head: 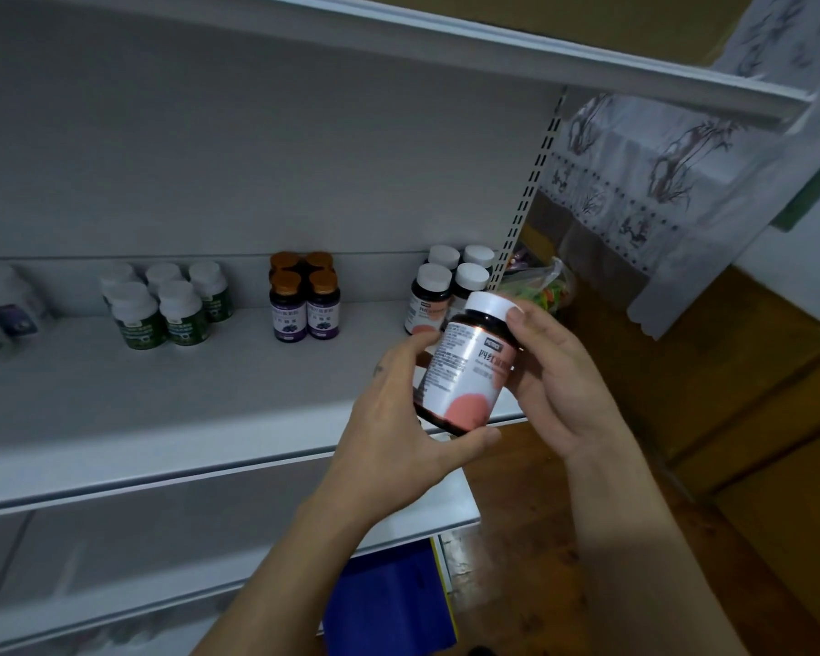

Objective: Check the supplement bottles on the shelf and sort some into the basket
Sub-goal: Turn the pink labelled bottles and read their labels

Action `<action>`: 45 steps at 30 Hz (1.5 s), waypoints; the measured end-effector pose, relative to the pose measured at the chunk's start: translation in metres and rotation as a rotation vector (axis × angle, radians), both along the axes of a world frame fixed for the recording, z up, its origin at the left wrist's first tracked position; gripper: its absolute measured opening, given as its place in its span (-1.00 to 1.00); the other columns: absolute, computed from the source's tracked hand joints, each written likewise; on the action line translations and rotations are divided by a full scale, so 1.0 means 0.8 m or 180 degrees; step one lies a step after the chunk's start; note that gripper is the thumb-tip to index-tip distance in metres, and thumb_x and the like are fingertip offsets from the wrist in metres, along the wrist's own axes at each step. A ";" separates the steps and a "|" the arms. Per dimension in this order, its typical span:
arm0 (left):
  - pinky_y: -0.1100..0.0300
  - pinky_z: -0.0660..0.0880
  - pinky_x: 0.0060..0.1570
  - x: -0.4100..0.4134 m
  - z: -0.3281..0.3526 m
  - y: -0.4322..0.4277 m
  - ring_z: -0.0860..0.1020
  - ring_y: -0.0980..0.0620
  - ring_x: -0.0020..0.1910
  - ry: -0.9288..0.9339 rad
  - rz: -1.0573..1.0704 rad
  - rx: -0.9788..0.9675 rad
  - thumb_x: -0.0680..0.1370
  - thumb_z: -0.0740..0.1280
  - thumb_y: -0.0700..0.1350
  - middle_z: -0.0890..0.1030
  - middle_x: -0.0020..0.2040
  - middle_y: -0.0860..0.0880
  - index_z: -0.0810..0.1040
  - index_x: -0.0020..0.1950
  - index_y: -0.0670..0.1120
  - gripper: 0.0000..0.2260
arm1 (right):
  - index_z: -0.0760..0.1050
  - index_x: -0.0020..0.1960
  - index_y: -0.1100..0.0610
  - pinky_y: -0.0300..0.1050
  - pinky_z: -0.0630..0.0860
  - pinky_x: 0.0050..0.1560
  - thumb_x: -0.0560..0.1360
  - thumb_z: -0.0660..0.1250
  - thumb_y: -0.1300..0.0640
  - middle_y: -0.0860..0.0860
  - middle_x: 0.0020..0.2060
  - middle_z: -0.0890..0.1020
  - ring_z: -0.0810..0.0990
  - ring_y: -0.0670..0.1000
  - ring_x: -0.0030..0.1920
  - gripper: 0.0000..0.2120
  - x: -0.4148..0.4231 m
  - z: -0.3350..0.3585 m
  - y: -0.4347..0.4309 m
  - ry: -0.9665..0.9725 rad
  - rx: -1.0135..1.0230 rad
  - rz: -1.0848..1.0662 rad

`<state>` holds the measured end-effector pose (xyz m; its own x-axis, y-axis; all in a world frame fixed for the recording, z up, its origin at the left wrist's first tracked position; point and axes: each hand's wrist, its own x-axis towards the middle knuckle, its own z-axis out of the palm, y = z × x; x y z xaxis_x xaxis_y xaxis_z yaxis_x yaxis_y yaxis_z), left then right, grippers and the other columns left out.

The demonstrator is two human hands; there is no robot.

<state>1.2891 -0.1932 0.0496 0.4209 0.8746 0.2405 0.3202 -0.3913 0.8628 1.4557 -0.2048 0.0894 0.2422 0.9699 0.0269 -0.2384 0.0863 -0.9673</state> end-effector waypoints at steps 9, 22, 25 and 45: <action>0.25 0.54 0.05 -0.009 0.003 0.000 0.49 0.23 0.09 -0.0097 -0.0102 -0.0108 0.34 0.53 0.15 0.37 0.29 0.23 0.17 0.44 0.23 -0.22 | 0.59 0.02 0.06 -0.16 0.57 -0.17 0.38 0.43 0.19 0.03 -0.04 0.67 0.63 -0.03 -0.05 -0.78 -0.003 0.009 0.006 -0.0144 0.0224 0.0017; 0.31 0.50 -0.01 -0.016 0.006 0.004 0.43 0.23 0.04 0.0108 0.0414 0.0087 0.34 0.50 0.20 0.33 0.14 0.16 0.25 0.40 0.16 -0.28 | 0.45 -0.04 0.07 -0.03 0.55 -0.08 0.32 0.43 0.08 0.02 -0.11 0.65 0.62 -0.03 -0.08 -0.74 -0.025 0.015 0.017 -0.0318 0.0161 -0.0140; 0.29 0.55 -0.03 -0.021 0.007 0.002 0.47 0.25 0.06 -0.0068 0.0263 -0.0070 0.38 0.48 0.17 0.40 0.17 0.19 0.25 0.39 0.20 -0.34 | 0.50 -0.05 0.06 -0.06 0.54 -0.05 0.33 0.41 0.06 -0.03 -0.12 0.65 0.60 -0.06 -0.07 -0.78 -0.023 0.018 0.017 -0.0429 0.0191 0.0036; 0.35 0.50 -0.05 -0.016 -0.001 0.012 0.51 0.27 0.08 -0.0319 -0.0298 -0.0647 0.35 0.48 0.25 0.52 0.15 0.20 0.37 0.30 0.22 -0.42 | 0.60 0.03 0.16 -0.26 0.56 -0.19 0.22 0.55 0.00 -0.01 -0.09 0.69 0.68 -0.08 -0.14 -0.56 -0.028 0.036 0.035 -0.1188 -0.0154 -0.0284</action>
